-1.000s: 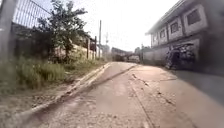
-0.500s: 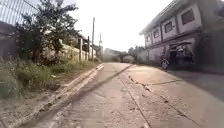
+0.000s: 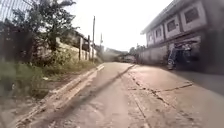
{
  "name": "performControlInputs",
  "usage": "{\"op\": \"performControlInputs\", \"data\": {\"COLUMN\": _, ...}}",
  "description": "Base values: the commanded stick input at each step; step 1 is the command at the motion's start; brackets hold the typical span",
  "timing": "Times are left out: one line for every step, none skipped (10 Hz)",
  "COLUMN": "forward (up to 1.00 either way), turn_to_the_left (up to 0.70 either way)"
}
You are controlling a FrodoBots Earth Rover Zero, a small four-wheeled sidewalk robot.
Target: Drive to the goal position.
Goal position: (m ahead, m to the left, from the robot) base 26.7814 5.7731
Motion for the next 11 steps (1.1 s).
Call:
{"op": "performControlInputs", "data": {"forward": 1.00, "turn_to_the_left": 0.00}}
{"op": "performControlInputs", "data": {"forward": 1.00, "turn_to_the_left": 0.00}}
{"op": "performControlInputs", "data": {"forward": 1.00, "turn_to_the_left": 0.00}}
{"op": "performControlInputs", "data": {"forward": 1.00, "turn_to_the_left": 0.00}}
{"op": "performControlInputs", "data": {"forward": 1.00, "turn_to_the_left": 0.00}}
{"op": "performControlInputs", "data": {"forward": 1.00, "turn_to_the_left": 0.00}}
{"op": "performControlInputs", "data": {"forward": 1.00, "turn_to_the_left": 0.00}}
{"op": "performControlInputs", "data": {"forward": 1.00, "turn_to_the_left": 0.00}}
{"op": "performControlInputs", "data": {"forward": 1.00, "turn_to_the_left": 0.00}}
{"op": "performControlInputs", "data": {"forward": 1.00, "turn_to_the_left": 0.00}}
{"op": "performControlInputs", "data": {"forward": 1.00, "turn_to_the_left": 0.00}}
